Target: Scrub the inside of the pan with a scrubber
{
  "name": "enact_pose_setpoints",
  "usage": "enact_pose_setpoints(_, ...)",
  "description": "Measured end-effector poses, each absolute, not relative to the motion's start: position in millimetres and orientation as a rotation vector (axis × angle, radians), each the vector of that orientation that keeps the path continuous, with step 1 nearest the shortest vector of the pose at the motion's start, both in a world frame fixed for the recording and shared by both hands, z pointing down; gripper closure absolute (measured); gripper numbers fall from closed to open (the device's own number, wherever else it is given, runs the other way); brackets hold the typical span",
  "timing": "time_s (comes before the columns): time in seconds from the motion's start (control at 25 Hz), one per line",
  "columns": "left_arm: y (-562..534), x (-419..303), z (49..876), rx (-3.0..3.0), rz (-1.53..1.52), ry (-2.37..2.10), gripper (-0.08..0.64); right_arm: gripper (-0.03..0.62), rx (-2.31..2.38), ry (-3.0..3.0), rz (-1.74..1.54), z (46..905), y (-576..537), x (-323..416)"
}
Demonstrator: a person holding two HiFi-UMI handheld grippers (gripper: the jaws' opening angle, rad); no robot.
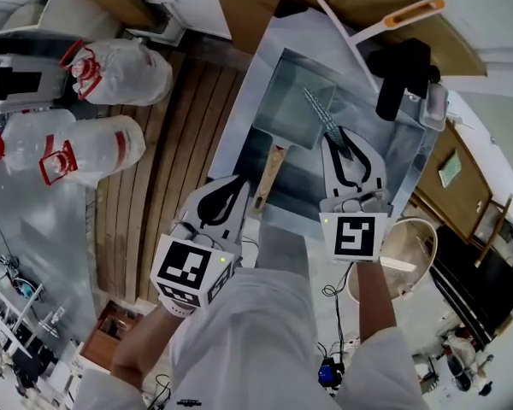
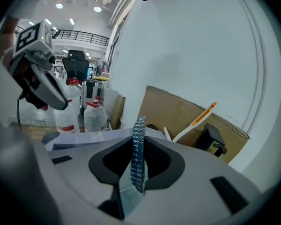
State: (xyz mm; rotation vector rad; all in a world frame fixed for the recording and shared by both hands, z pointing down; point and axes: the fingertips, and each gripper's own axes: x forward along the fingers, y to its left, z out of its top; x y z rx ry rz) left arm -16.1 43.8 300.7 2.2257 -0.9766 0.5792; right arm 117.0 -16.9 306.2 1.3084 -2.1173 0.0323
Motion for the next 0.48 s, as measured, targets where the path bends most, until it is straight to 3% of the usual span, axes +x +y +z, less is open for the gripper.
enact_pose_setpoints(0.48,18.0,-7.2,351.8,2.173,0.581,-0.973,0.552,0.525,1.160,-1.870,-0.186,387.5,-52.2,128.2)
